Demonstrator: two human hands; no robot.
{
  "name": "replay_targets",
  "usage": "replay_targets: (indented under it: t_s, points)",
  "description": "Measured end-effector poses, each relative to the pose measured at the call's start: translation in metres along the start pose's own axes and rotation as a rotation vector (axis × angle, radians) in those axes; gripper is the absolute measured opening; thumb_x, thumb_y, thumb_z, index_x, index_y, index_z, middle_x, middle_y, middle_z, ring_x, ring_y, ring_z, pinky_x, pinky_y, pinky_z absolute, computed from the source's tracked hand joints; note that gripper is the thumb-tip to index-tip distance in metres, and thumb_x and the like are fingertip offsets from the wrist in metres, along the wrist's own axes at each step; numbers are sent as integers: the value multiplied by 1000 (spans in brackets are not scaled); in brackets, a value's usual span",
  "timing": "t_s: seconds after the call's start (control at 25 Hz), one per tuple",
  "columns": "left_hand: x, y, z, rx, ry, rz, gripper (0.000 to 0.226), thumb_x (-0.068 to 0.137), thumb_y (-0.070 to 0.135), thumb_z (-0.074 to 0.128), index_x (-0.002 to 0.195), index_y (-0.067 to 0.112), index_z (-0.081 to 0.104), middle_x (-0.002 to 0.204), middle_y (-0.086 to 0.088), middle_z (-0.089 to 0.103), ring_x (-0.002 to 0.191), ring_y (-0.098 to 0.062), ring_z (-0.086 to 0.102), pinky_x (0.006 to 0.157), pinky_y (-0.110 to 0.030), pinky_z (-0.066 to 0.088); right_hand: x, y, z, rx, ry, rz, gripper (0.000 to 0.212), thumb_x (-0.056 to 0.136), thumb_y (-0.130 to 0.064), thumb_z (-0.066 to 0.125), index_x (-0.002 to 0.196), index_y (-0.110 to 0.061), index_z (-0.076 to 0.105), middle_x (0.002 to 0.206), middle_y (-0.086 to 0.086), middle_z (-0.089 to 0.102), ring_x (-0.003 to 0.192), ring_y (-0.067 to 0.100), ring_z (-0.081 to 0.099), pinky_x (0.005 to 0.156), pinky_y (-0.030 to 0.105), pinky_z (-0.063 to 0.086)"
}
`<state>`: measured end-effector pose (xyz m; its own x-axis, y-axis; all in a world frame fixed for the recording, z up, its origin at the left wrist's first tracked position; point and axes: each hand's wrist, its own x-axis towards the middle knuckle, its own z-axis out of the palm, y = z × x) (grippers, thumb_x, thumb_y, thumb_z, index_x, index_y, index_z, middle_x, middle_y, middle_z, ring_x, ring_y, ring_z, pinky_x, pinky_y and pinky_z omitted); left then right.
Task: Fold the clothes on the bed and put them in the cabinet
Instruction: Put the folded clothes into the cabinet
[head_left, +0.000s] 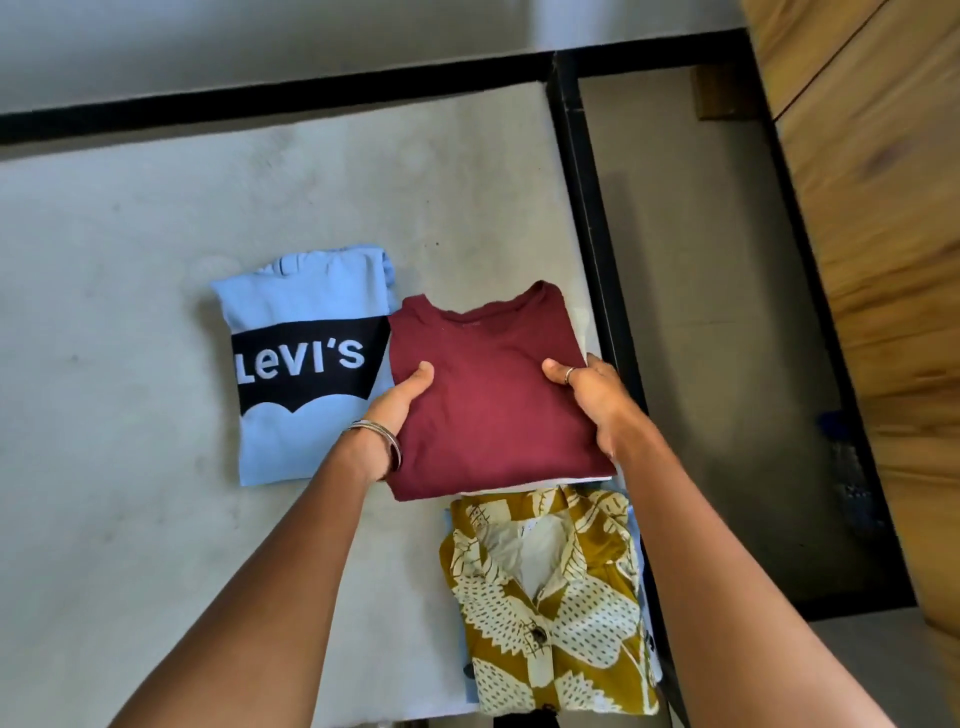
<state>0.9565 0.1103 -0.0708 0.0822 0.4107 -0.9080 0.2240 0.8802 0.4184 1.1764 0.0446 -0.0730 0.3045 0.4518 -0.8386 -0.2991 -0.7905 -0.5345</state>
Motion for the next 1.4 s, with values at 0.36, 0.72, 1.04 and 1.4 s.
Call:
replay_targets:
  t_s: [0.36,0.72,1.04,1.4]
  points:
    - [-201,-46,-18,-296,-241,239,48,97,49,41,114,9,63,91,-3,74,76,-15,71,64,-25,57,-269,-22,-13,222,-42,-360,11,89,-7,67,97,-15,64,82,5,72,65,18,69,60,32,59]
    - [-445,-108,5,-11,-735,384,63,87,51,56,129,3,57,126,-16,63,112,-29,63,99,-42,49,-561,116,-93,586,222,-612,27,88,-14,69,115,-15,67,99,8,76,77,19,72,62,29,58]
    - [-539,-299,81,719,-773,91,81,70,67,66,122,6,65,113,-15,70,105,-31,67,84,-42,56,-697,395,-125,905,648,-602,24,95,-17,61,118,-18,66,109,7,73,86,18,71,70,27,59]
    - [-696,-639,103,1131,-1198,-73,69,77,68,57,123,16,64,117,-9,69,110,-28,65,101,-45,46,-913,744,-81,1214,1126,-457,23,98,-31,57,120,-33,64,105,-3,75,91,16,73,65,26,57]
